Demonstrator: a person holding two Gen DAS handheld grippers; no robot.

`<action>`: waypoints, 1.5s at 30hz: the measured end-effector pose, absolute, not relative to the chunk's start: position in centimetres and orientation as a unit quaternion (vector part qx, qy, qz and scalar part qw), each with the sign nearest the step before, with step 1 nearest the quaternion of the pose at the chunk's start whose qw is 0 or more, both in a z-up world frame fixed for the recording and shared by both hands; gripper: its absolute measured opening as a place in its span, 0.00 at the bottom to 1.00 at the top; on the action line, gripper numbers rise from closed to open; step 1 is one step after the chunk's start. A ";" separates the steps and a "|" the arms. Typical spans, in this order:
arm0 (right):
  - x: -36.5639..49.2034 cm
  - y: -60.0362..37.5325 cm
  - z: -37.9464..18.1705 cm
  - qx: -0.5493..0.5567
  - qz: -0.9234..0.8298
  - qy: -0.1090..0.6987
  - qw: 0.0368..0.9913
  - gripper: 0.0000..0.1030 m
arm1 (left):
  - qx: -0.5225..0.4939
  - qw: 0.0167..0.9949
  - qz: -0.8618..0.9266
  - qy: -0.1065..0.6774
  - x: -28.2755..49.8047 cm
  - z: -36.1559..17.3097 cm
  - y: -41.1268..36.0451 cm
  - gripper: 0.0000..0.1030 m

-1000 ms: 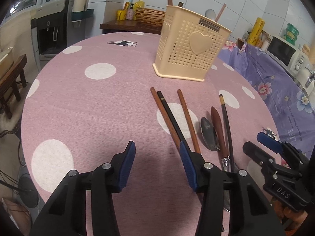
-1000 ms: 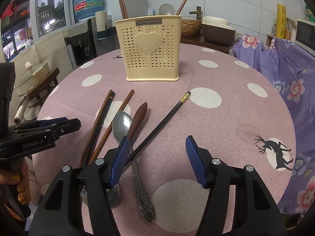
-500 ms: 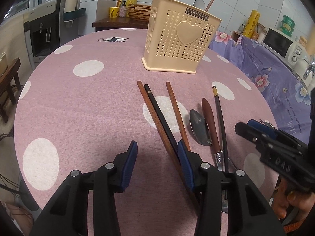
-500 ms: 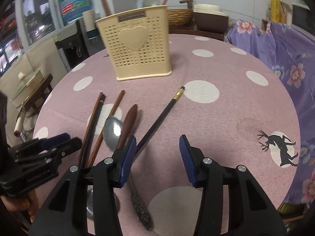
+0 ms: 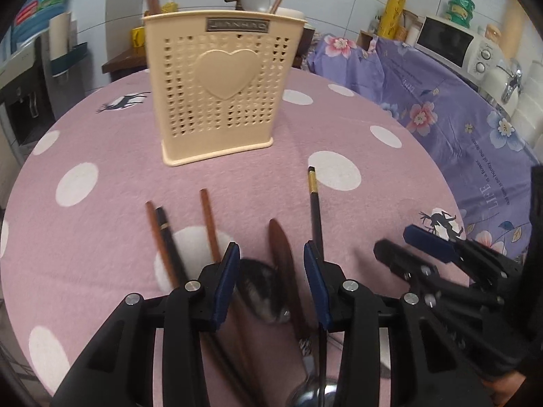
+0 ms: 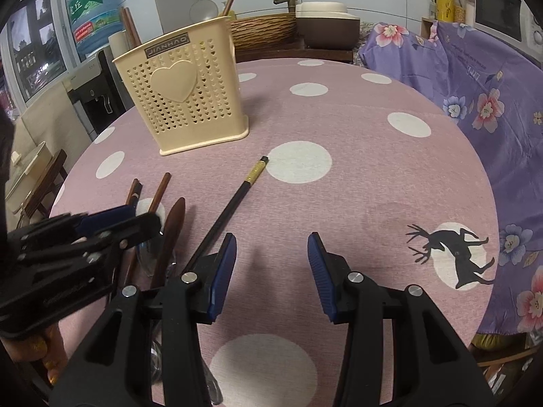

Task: Organize utensils
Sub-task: 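Close the left tool on the wooden-handled spoon while the right tool grasps a black chopstick, then lift the wooden-handled spoon and black chopstick toward the basket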

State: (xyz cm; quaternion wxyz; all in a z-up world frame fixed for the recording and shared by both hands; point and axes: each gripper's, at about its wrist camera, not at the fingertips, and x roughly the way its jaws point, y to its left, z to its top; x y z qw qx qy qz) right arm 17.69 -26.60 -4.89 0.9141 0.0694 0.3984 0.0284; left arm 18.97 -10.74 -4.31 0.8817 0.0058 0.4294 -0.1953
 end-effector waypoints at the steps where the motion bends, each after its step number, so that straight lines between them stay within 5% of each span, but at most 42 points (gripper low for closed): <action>1: 17.7 -26.8 -4.9 0.070 0.027 0.399 0.914 0.43 | 0.013 0.880 -0.194 0.434 19.5 -4.5 -11.2 0.39; 15: 17.9 -27.3 -5.2 0.075 0.027 0.402 0.912 0.43 | 0.020 0.852 -0.194 0.486 21.5 -6.6 -12.6 0.18; 23: 19.6 -26.9 -5.3 0.090 0.038 0.417 0.904 0.43 | -0.001 0.859 -0.200 0.472 21.0 -5.8 -12.2 0.17; 35: 26.4 -24.0 -5.7 0.105 -0.004 0.460 0.882 0.21 | -0.051 0.886 -0.204 0.412 18.8 -1.9 -9.4 0.16; 45: 28.7 -21.8 -6.8 0.063 -0.037 0.472 0.879 0.12 | -0.074 0.889 -0.207 0.401 18.2 -1.7 -7.6 0.16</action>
